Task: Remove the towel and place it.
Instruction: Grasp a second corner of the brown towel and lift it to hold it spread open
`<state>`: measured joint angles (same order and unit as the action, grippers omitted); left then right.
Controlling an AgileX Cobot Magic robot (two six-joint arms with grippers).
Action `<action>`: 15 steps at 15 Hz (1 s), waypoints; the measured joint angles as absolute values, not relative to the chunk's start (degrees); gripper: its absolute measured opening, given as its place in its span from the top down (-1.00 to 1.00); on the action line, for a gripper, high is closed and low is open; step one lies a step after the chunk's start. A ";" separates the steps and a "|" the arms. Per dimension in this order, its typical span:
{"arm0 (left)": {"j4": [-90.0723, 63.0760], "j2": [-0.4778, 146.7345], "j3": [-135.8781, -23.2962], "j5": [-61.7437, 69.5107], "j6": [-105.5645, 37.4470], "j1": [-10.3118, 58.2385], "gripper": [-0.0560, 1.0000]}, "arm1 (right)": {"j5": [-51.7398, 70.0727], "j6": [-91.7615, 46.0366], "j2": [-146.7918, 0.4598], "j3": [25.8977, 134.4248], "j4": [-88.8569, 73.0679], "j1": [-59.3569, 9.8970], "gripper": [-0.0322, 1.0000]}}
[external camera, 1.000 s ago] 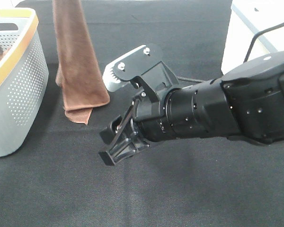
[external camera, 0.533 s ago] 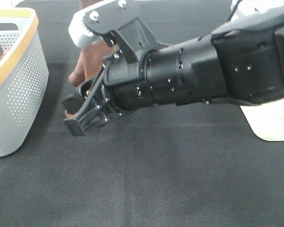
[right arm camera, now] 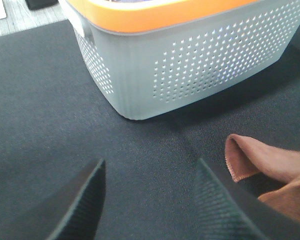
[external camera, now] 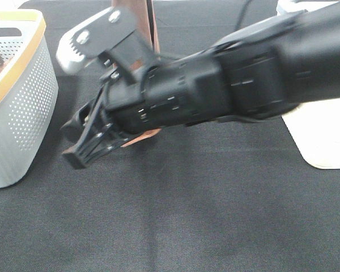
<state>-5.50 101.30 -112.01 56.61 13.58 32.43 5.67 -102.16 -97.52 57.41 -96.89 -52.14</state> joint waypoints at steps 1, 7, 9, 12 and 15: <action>-6.19 100.55 -112.01 56.61 13.58 32.43 0.89 | 5.27 -102.10 -98.32 58.10 -96.89 -52.14 -0.07; -8.42 97.29 -112.01 56.61 12.55 32.43 0.89 | -4.53 -101.70 -100.44 58.73 -96.94 -52.14 -0.18; -8.54 96.26 -112.01 56.61 12.26 32.43 0.89 | -6.82 -99.24 -100.44 58.73 -96.94 -52.14 -0.25; -8.54 95.68 -112.01 56.61 11.57 32.43 0.89 | -12.72 -96.54 -100.44 58.73 -97.80 -52.14 -0.38; -8.54 95.68 -112.01 55.63 11.17 32.43 0.89 | -14.50 -96.43 -100.44 58.44 -99.24 -52.14 -0.43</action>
<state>-8.54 95.68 -112.01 55.63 11.17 32.43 -14.50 -96.43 -100.44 58.44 -99.24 -52.14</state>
